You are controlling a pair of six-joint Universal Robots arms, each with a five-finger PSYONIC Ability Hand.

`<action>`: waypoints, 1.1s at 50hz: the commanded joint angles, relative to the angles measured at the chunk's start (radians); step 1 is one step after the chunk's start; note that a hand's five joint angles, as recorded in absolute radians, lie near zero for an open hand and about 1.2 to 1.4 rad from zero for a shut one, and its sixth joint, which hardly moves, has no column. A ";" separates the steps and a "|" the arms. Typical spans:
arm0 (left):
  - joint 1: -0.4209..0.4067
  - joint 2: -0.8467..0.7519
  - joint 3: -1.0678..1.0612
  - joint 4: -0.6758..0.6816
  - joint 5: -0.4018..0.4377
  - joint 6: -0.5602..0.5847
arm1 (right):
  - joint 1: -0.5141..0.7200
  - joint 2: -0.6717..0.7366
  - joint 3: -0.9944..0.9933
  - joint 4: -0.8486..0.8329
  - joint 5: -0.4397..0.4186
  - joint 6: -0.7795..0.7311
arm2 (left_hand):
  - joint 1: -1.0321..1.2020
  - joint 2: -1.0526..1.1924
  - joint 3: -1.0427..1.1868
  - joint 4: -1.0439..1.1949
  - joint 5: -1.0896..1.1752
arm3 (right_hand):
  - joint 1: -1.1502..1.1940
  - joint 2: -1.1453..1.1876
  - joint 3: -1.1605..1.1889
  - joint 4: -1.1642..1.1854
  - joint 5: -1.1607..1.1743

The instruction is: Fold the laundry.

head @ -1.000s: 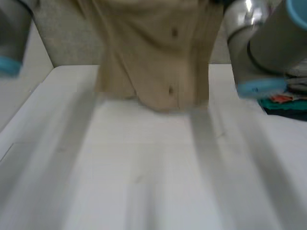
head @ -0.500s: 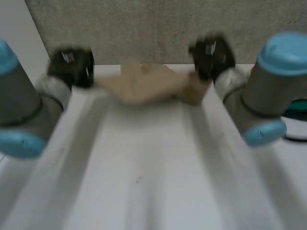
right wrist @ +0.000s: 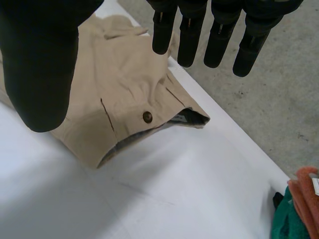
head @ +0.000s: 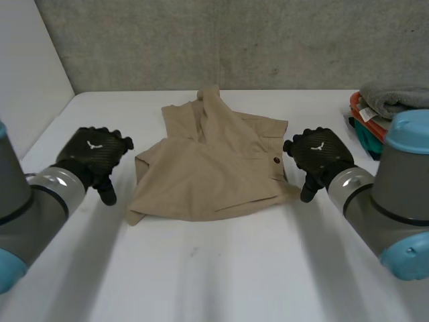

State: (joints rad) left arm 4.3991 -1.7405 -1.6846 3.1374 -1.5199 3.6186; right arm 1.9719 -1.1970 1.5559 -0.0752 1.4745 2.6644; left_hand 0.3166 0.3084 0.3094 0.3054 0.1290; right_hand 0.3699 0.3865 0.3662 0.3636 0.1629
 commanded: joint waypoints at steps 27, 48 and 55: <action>-0.036 -0.341 0.111 0.053 0.064 -0.015 | -0.001 0.286 -0.071 -0.206 -0.187 -0.074 | 0.515 0.524 0.523 0.527 0.529 | 0.388 0.372 0.392 0.395 0.421; -0.067 -0.015 -0.032 -0.342 0.072 0.216 | -0.108 0.030 -0.042 0.425 -0.227 -0.287 | 1.080 1.088 1.087 1.091 1.093 | 1.026 1.010 1.030 1.033 1.059; -0.115 0.027 -0.055 -0.598 0.136 0.270 | -0.134 -0.018 0.021 0.678 -0.218 -0.561 | 1.080 1.088 1.087 1.091 1.093 | 1.026 1.010 1.030 1.033 1.059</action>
State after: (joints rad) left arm 4.3191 -1.7440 -1.7235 2.7311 -1.4330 3.8491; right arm 1.8568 -1.1784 1.5280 0.4198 1.2504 2.3127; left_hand 1.1521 1.1944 1.1896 1.1974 0.9985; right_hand 1.0753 1.1599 1.1807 1.1929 0.9980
